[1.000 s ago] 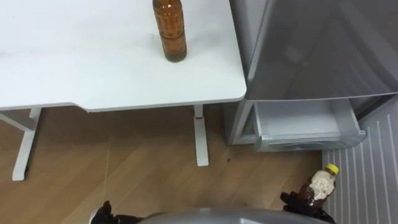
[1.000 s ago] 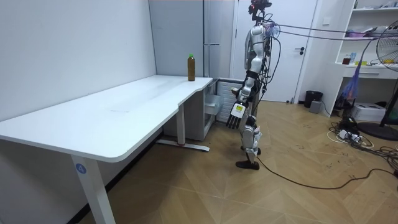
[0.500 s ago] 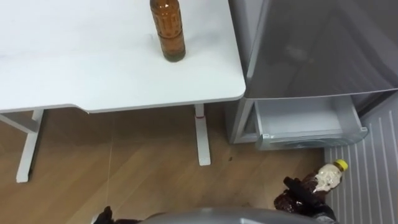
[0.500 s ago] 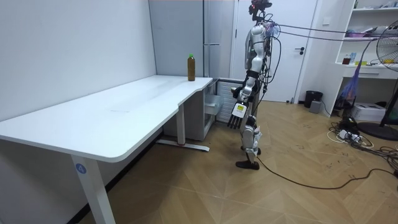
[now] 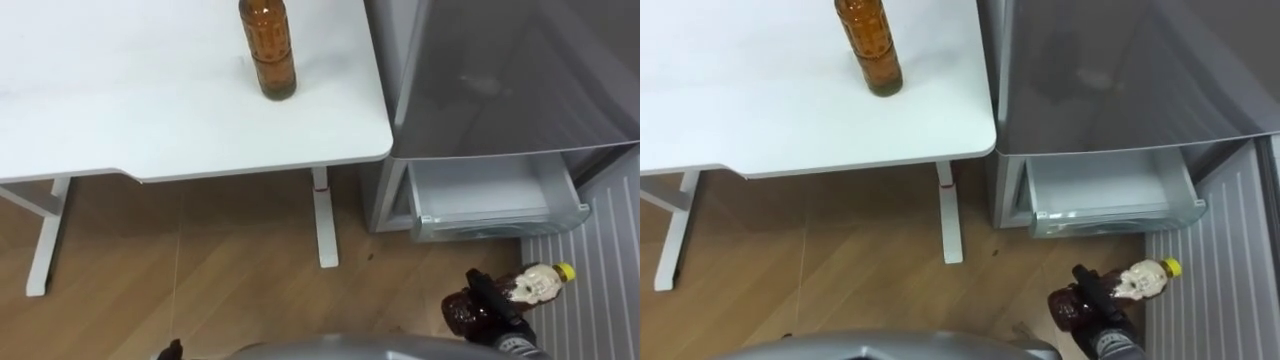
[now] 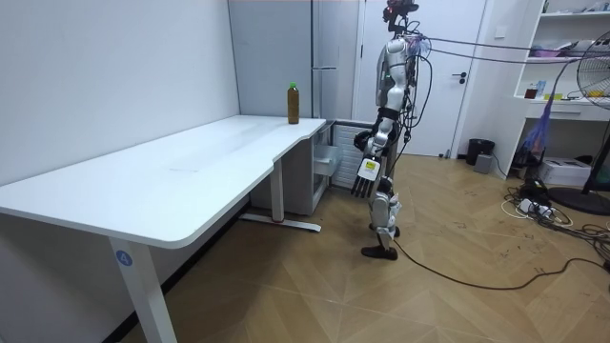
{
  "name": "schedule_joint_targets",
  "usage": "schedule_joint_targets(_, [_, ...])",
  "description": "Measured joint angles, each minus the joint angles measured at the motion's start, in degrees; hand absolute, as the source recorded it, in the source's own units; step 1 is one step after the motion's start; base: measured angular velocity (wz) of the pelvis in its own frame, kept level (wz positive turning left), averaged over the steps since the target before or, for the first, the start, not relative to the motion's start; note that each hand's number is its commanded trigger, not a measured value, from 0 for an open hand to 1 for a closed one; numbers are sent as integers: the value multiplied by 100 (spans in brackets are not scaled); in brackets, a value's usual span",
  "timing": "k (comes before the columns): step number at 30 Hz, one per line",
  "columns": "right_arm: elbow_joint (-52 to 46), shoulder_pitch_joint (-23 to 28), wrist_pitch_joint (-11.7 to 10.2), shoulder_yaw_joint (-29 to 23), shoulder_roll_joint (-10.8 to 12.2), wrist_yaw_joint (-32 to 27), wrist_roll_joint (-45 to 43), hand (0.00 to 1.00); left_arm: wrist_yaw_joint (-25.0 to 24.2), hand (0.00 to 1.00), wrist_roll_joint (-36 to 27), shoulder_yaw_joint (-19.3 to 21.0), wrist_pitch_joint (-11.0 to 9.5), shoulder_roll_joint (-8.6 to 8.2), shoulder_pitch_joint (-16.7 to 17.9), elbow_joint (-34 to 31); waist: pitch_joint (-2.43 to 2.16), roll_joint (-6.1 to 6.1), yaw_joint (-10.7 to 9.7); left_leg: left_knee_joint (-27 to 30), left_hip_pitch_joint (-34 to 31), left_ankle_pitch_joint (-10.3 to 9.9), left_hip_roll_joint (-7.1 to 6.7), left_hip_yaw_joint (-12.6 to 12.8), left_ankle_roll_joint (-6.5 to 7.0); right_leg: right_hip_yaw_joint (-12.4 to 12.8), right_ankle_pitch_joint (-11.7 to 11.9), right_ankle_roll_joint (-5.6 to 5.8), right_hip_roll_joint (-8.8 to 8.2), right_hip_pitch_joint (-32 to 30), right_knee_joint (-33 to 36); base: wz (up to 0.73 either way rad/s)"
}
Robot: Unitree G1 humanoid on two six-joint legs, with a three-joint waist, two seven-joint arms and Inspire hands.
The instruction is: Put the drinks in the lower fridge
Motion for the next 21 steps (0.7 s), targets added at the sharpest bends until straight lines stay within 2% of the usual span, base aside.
schedule_joint_targets(3, [-29,-52,0,19,8,28,290,100,-2,0,86,-3,42,4,2,6,-3,-8,9,10,7,0,0,9,0,7,0,0,-3,2,0,0])
schedule_joint_targets(15, [-523,-221,2,163,-1,39,523,100,-125,0,641,-15,286,6,45,10,-3,-13,14,109,-14,0,1,-15,0,-35,2,-4,-8,60,13,3])
schedule_joint_targets(21, [-525,-259,2,163,-114,32,530,100,-228,0,657,-17,345,13,100,2,4,25,2,106,-6,0,4,-10,0,-36,3,-5,-14,46,74,0])
